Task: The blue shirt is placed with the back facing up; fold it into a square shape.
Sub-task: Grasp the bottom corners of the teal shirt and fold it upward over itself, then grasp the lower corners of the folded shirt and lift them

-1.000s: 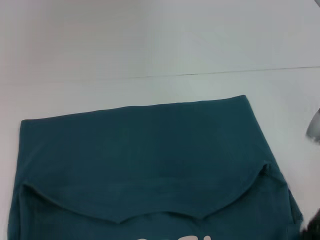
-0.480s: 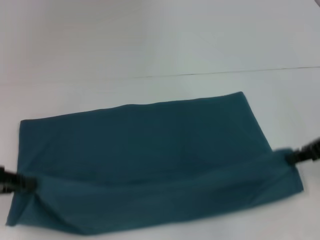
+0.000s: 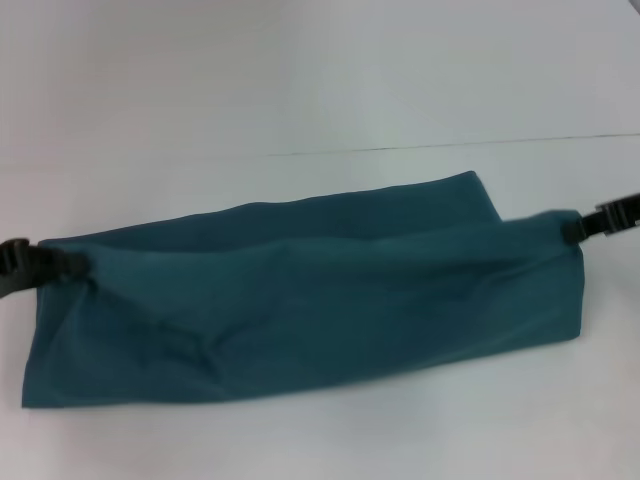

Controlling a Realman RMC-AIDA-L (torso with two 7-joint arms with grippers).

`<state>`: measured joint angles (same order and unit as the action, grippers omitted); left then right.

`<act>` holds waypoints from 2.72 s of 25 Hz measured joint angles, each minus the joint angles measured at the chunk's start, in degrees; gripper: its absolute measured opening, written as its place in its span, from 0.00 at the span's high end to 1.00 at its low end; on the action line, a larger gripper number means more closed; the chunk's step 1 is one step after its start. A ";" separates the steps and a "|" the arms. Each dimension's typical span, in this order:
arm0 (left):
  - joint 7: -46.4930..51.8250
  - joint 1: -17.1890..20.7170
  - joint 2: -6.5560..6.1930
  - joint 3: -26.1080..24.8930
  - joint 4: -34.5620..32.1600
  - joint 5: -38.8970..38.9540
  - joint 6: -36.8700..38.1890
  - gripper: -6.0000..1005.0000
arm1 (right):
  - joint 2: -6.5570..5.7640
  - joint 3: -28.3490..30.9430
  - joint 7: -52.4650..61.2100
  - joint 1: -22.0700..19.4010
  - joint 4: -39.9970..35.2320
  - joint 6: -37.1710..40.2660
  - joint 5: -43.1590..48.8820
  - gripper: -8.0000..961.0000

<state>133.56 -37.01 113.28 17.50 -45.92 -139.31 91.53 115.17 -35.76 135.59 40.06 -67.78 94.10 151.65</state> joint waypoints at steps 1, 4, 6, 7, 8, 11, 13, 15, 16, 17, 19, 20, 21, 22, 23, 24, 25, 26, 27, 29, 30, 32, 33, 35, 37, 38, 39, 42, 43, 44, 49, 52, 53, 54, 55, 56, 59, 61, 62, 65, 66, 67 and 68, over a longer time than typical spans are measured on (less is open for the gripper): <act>-0.13 -0.29 0.06 0.03 0.42 0.10 -1.10 0.87 | 0.06 -0.29 0.53 0.28 0.19 -0.94 0.10 0.87; -0.46 -1.37 0.16 0.25 1.60 0.20 -4.21 0.87 | 0.22 -2.10 2.20 0.87 0.76 -4.18 0.29 0.87; -0.50 -2.02 0.29 0.45 2.04 0.23 -6.26 0.87 | 0.28 -3.67 3.53 1.21 1.57 -6.71 0.31 0.87; -0.50 -2.28 0.37 0.47 2.24 0.24 -7.39 0.87 | 0.27 -4.41 4.25 1.46 2.30 -8.04 0.33 0.87; -0.49 -2.53 0.47 0.50 2.39 0.25 -8.16 0.87 | 0.24 -5.22 4.87 1.80 3.17 -9.35 0.34 0.87; -0.51 -3.23 0.89 0.60 2.74 0.28 -11.02 0.88 | 0.18 -7.07 6.38 2.59 4.99 -12.87 0.56 0.87; -0.56 -3.43 0.99 1.04 3.29 0.30 -13.16 0.88 | 0.20 -8.18 7.39 3.03 6.05 -15.68 1.14 0.87; -0.59 -3.60 1.01 1.77 3.97 0.32 -15.12 0.87 | 0.18 -8.99 8.22 3.77 7.74 -18.27 2.20 0.87; -0.61 -3.70 1.06 2.27 4.34 0.33 -16.46 0.86 | 0.16 -9.35 8.61 4.63 9.27 -20.30 3.12 0.87; -0.64 -3.76 1.17 2.68 4.56 0.33 -17.29 0.86 | 0.16 -9.35 8.61 4.63 9.27 -20.30 3.12 0.87; -0.78 -3.87 1.55 3.42 4.79 0.35 -19.17 0.85 | 0.33 -9.71 8.70 5.60 10.90 -22.30 4.31 0.87; -0.98 -3.92 1.75 3.68 4.82 0.36 -19.99 0.85 | 0.48 -9.92 8.76 6.08 11.62 -23.21 4.92 0.87; -1.13 -3.94 1.91 3.84 4.85 0.36 -20.64 0.85 | 0.63 -10.13 8.87 6.52 12.25 -24.19 5.55 0.87; -1.33 -3.99 2.15 4.11 4.91 0.36 -21.61 0.84 | 0.78 -10.33 9.04 6.86 12.80 -25.02 6.07 0.87; -1.51 -4.01 2.36 4.48 4.94 0.36 -22.63 0.84 | 0.93 -10.63 9.34 7.22 13.43 -25.91 6.54 0.87; -1.72 -4.04 2.55 4.81 4.98 0.36 -23.58 0.83 | 1.08 -11.00 9.76 7.50 13.98 -26.93 7.02 0.87; -2.04 -4.10 2.74 5.13 5.02 0.36 -24.42 0.83 | 1.19 -11.49 10.16 7.69 14.38 -27.76 7.34 0.87; -2.41 -4.16 2.93 5.41 5.05 0.36 -25.19 0.83 | 1.26 -11.92 10.52 7.79 14.63 -28.34 7.60 0.87; -2.80 -4.21 3.16 5.80 5.08 0.36 -26.13 0.82 | 1.31 -12.57 11.08 7.90 14.93 -29.21 7.91 0.87; -3.13 -4.29 3.58 6.91 5.10 0.36 -27.99 0.81 | 1.36 -13.80 12.18 8.03 15.56 -30.63 8.43 0.87; -3.15 -4.32 3.74 7.46 5.12 0.36 -28.77 0.81 | 1.39 -14.27 12.58 8.04 15.83 -31.18 8.67 0.87; -3.15 -4.43 3.88 8.19 5.21 0.36 -29.80 0.80 | 1.42 -14.78 13.23 8.08 16.32 -32.11 9.20 0.87; -3.16 -4.52 3.95 8.62 5.25 0.36 -30.38 0.80 | 1.42 -14.85 13.41 8.11 16.58 -32.48 9.35 0.87; -3.16 -4.70 4.11 9.45 5.29 0.36 -31.57 0.79 | 1.43 -14.92 13.73 8.13 17.10 -33.65 9.47 0.87; -3.17 -4.88 4.35 10.42 5.32 0.36 -32.98 0.78 | 1.45 -14.91 13.75 8.13 17.33 -34.19 9.46 0.87; -3.18 -4.95 4.46 10.88 5.34 0.36 -33.67 0.78 | 1.49 -14.90 13.76 8.14 17.53 -34.68 9.40 0.87; -3.20 -4.99 4.61 11.63 5.37 0.36 -34.60 0.78 | 1.55 -14.87 13.78 8.17 17.77 -35.36 9.30 0.87; -3.85 -5.28 4.87 14.61 6.05 0.35 -38.04 0.76 | 1.72 -14.77 14.22 8.35 18.52 -37.30 9.10 0.86; -4.44 -5.45 4.91 15.40 6.40 0.35 -38.88 0.76 | 1.76 -14.66 14.43 8.47 18.82 -37.92 9.10 0.85; -5.43 -5.70 4.98 16.23 6.86 0.35 -39.83 0.76 | 1.77 -14.54 14.60 8.60 19.09 -38.50 9.10 0.85; -7.33 -6.45 5.96 16.84 7.33 0.11 -44.20 0.74 | 1.87 -14.74 15.80 8.95 19.65 -40.43 9.69 0.82; -7.37 -6.72 5.74 16.89 7.57 -0.01 -45.06 0.73 | 1.92 -14.98 16.03 9.01 19.94 -40.82 10.06 0.73; -7.40 -6.76 5.72 17.00 7.58 -0.01 -45.28 0.72 | 1.92 -15.01 16.03 9.04 20.07 -40.90 10.07 0.69; -7.42 -6.80 5.70 17.17 7.59 -0.01 -45.45 0.72 | 1.92 -15.01 16.03 9.04 20.15 -41.01 10.09 0.65; -7.43 -6.80 5.69 17.46 7.60 -0.01 -45.70 0.68 | 1.92 -15.02 16.03 9.05 20.20 -41.04 10.09 0.61; -7.43 -6.79 5.69 17.73 7.60 -0.01 -45.90 0.64 | 1.91 -15.02 16.03 9.06 20.27 -41.05 10.10 0.56; -7.39 -6.36 5.71 18.32 7.60 -0.06 -46.35 0.51 | 1.90 -15.04 15.85 9.06 20.70 -41.07 10.13 0.49; -7.16 -5.87 5.59 18.27 7.60 -0.06 -46.40 0.28 | 1.90 -15.09 15.61 8.93 20.83 -41.08 10.14 0.44; -7.06 -5.62 5.44 18.14 7.60 -0.03 -46.36 0.26 | 1.89 -15.09 15.52 8.83 20.83 -41.08 10.16 0.41; -6.13 -4.52 4.90 17.94 7.01 0.30 -44.78 0.22 | 1.84 -15.12 15.04 8.59 20.83 -40.77 10.05 0.34; -5.55 -4.17 4.71 17.93 6.59 0.32 -43.61 0.20 | 1.82 -15.13 14.75 8.55 20.71 -40.34 9.96 0.31; -4.72 -3.83 4.48 17.92 6.06 0.27 -42.26 0.19 | 1.79 -15.13 14.50 8.55 20.58 -39.85 9.87 0.27; -2.93 -3.48 4.09 17.92 5.25 0.12 -39.74 0.17 | 1.77 -15.15 14.30 8.56 20.32 -39.11 9.86 0.24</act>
<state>130.62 -40.49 117.37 35.42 -40.67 -139.18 51.79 116.94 -50.90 149.89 48.62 -47.47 54.99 161.50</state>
